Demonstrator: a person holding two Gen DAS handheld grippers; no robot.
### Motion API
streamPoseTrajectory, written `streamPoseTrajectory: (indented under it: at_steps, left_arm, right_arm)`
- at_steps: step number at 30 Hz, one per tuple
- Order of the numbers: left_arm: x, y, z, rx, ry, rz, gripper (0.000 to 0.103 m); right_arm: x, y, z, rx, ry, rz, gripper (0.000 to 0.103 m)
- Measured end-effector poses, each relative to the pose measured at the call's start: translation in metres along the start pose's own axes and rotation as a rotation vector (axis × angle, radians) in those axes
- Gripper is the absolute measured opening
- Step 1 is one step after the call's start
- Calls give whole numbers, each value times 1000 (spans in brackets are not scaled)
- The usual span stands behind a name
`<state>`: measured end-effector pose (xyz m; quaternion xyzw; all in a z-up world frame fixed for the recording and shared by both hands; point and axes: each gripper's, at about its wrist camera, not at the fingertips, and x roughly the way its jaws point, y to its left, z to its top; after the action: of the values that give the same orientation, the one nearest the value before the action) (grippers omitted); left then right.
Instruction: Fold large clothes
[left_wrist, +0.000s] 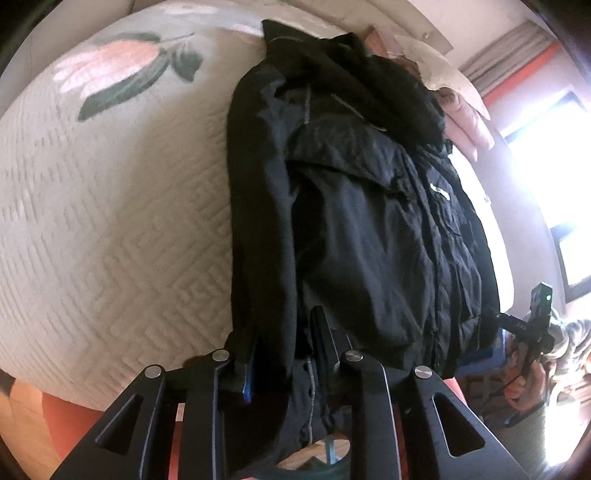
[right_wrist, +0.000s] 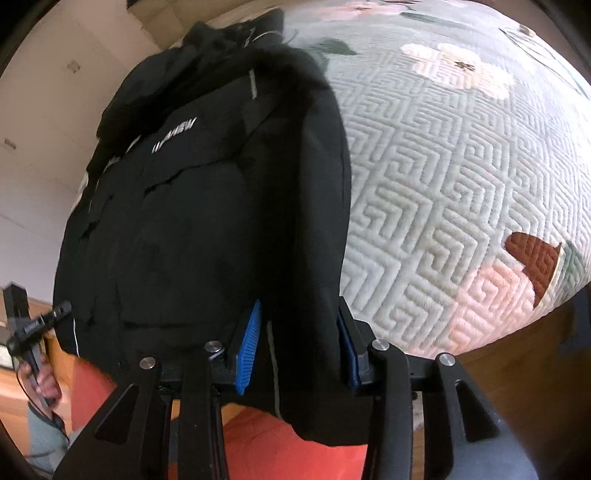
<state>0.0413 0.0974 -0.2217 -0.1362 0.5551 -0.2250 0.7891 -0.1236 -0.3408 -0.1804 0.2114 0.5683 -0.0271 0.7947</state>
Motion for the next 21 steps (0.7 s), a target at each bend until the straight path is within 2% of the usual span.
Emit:
streamPoseTrajectory:
  at_steps: [4,7,9,11,13,14,15,16,17,18,21]
  left_arm:
    - [-9,-21,0,69,-46,2,24]
    - [-4,-16,1,60,-23,11,27]
    - [3,-9,-1,47,9,30,38]
    - [7,-8,-4,28,27,9,53]
    - [8,-8,-7,19,22,10,55]
    - [8,-11,-8,26,17,20,55]
    - [8,-14,-9,39,13,33,53]
    - [6,-20,-10,68,-4,63,33]
    - [5,-26,-10,88,-19,97,18]
    - [2,-29,-8,96,-30,115,18]
    - [-20,-24,3,39,-101,40,16]
  right_arm:
    - [-6,23,-5,-108,4,-38,45]
    - [4,24,-7,-102,26,-75,45]
    - [7,20,-7,-69,26,-66,45]
    - [6,16,-10,-36,10,-49,45]
    - [0,18,-12,-25,-24,-74,41]
    - [-5,17,-16,-23,-40,-92,31]
    - [-10,19,-18,-27,-55,-125,21]
    - [-15,21,-20,-30,-66,-144,18]
    - [-18,24,-20,-31,-77,-147,17]
    - [-24,26,-19,-28,-91,-140,16]
    - [-41,31,-9,-27,-115,-115,16]
